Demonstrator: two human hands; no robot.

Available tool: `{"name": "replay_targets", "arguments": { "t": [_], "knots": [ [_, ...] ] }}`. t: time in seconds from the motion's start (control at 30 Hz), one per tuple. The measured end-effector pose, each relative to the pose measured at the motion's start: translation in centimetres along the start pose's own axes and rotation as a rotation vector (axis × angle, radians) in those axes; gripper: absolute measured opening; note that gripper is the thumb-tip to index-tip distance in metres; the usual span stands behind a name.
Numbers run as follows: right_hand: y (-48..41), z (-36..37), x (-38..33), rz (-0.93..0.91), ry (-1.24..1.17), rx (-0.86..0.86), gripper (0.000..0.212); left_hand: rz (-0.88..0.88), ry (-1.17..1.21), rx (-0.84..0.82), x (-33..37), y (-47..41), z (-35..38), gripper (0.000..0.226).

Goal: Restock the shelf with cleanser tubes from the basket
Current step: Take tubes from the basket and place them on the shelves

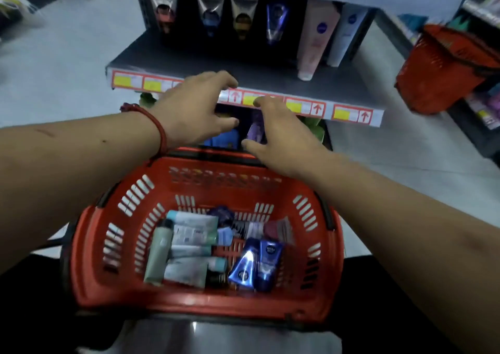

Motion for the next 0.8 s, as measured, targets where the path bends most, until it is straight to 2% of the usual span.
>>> {"name": "replay_targets", "arguments": {
  "t": [0.27, 0.37, 0.47, 0.6, 0.7, 0.8],
  "knots": [
    [5.8, 7.4, 0.5, 0.081, -0.031, -0.153, 0.078, -0.06, 0.035, -0.156, -1.7, 10.1, 7.2, 0.069],
    [8.0, 10.1, 2.5, 0.162, -0.057, -0.207, 0.083, -0.174, 0.134, -0.276, -2.8, 13.4, 11.3, 0.071],
    [10.9, 13.7, 4.7, 0.241, -0.053, -0.377, 0.084, -0.288, 0.23, -0.432, -3.8, 17.2, 16.1, 0.074],
    [14.6, 18.0, 7.5, 0.348, -0.011, -0.617, 0.087, -0.287, 0.217, -0.656, -3.6, 19.7, 20.9, 0.081],
    [15.7, 20.2, 9.2, 0.383, 0.013, -0.737, 0.089, -0.277, 0.217, -0.735, -4.1, 20.2, 22.9, 0.08],
    [15.7, 21.4, 10.8, 0.399, 0.013, -0.802, 0.084, -0.305, 0.159, -0.786, -6.0, 20.8, 24.7, 0.07]
  ]
}}
Point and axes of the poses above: each hand's wrist, its own y-axis away from the middle knuckle, its own z-axis out of the palm, x = y × z, the point moved 9 cm from there along -y, towards the middle knuckle, and after that the axes turned 9 degrees about -y, right-handed, at the moved point
